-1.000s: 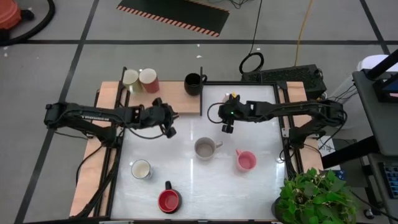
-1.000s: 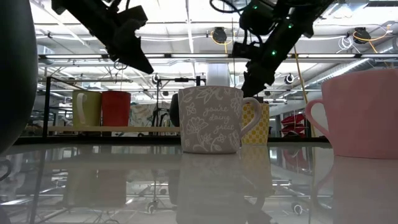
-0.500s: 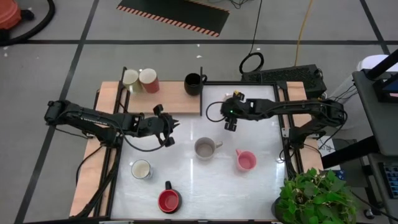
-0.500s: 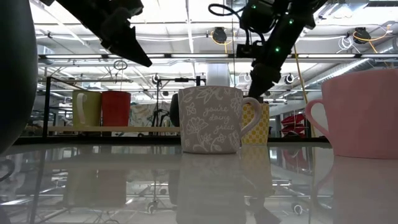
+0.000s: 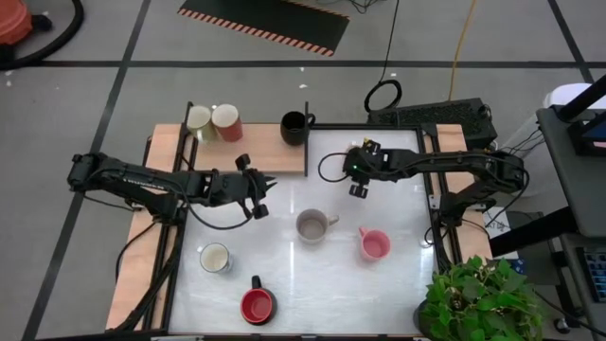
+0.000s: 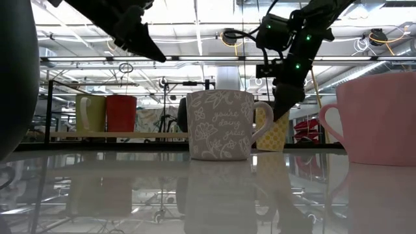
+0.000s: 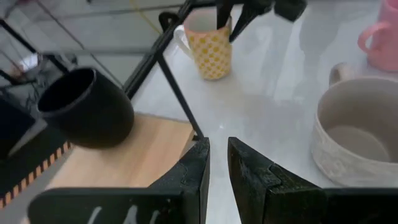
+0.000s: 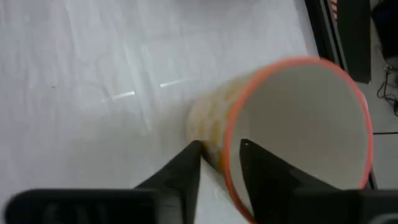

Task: Place coffee mugs
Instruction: Put the yellow patterned mug on the shelf

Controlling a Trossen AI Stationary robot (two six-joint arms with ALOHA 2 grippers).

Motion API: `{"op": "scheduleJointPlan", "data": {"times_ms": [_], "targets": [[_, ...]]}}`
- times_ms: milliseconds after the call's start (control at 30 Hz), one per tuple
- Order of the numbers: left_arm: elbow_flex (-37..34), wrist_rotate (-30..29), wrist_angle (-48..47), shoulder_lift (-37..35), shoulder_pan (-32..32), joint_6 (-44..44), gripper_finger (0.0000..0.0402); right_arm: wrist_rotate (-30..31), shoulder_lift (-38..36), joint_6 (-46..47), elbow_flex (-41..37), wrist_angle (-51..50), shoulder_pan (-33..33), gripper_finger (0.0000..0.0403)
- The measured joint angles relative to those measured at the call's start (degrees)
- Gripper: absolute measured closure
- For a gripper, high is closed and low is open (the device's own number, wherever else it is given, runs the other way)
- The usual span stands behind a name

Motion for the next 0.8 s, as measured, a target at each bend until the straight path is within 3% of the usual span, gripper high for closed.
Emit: {"op": "scheduleJointPlan", "data": {"times_ms": [200,467,567,800], "targets": [[0.00,0.01,1.91,0.00,0.10,6.77,0.0339,0.09,0.06,-2.34,-0.20,-0.13,2.21,0.0390],[0.00,-1.85,4.17,0.00,2.39,14.80,0.0339,1.71,-3.34,-4.83,-0.17,1.55,8.04,0.0393],[0.00,-4.77,4.27,0.36,3.57,15.22,0.0339,1.53,-6.70,-7.32,-0.17,2.66,10.87,0.0394],[-0.04,-4.83,1.32,1.15,3.98,12.64,0.0339,1.25,-14.54,-10.52,-0.09,7.98,16.37,0.0389]]}}
